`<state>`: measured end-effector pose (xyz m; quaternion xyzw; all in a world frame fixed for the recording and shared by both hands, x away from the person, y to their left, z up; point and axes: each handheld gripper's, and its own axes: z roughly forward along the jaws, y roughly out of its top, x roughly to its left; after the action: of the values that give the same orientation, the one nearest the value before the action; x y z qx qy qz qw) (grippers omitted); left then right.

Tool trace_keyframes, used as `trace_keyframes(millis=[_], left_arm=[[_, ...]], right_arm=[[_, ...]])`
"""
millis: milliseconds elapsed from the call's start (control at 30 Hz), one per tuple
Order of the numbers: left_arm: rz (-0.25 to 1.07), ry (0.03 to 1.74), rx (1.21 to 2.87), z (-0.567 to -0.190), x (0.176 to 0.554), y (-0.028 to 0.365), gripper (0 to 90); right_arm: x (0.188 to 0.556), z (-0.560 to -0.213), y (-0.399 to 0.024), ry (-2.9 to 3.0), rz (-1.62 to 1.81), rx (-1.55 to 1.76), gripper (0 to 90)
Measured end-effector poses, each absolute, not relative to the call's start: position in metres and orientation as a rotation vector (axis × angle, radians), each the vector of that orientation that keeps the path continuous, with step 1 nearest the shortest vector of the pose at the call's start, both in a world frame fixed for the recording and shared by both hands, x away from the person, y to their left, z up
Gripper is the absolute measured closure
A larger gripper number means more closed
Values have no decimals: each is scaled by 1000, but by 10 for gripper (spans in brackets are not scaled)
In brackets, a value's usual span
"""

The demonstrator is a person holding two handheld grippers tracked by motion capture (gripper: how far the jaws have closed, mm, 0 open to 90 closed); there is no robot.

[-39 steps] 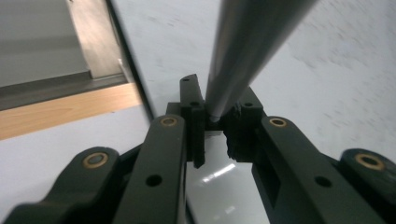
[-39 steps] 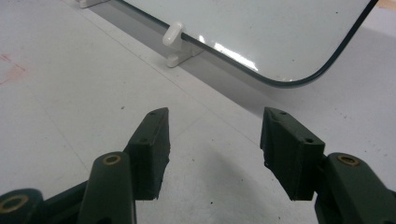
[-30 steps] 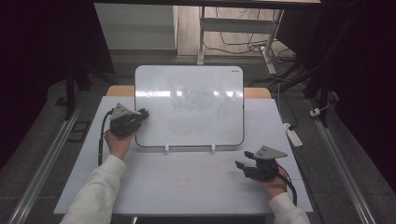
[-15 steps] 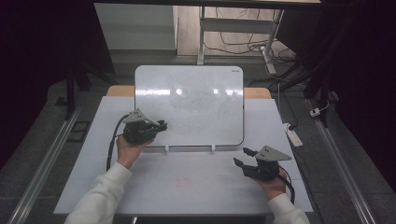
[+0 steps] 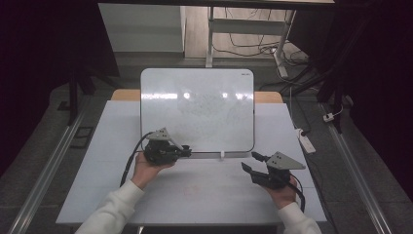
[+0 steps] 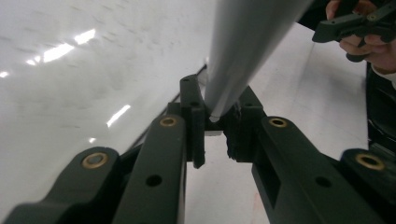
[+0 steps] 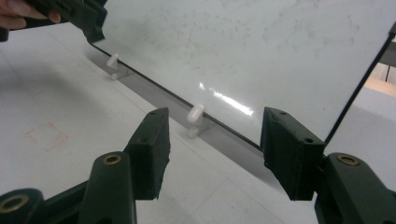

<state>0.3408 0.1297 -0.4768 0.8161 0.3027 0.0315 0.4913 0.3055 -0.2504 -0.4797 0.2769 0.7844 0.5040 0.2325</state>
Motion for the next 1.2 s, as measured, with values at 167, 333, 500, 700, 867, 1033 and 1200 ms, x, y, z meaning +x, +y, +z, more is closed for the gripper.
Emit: trace_keyframes(millis=[167,333,500,700,867,1033,1200], left_arm=[[51,705,2005,-477,338,118,783],[20,680,2038,-479,337,105,783],[-9,670,2061,-481,337,96,783],[-40,670,2074,-484,339,89,782],[-68,670,2078,-486,341,84,782],[-83,666,2086,-487,342,80,782],[-95,664,2090,-488,342,78,782]], right_arm=[[303,-474,-242,2158,1402,732,422],[301,-467,-231,2160,1428,703,418],[301,-459,-214,2171,1440,678,415],[305,-452,-189,2211,1462,650,393],[306,-446,-167,2231,1475,624,368],[309,-442,-146,2246,1458,609,393],[311,-443,-127,2279,1426,562,493]])
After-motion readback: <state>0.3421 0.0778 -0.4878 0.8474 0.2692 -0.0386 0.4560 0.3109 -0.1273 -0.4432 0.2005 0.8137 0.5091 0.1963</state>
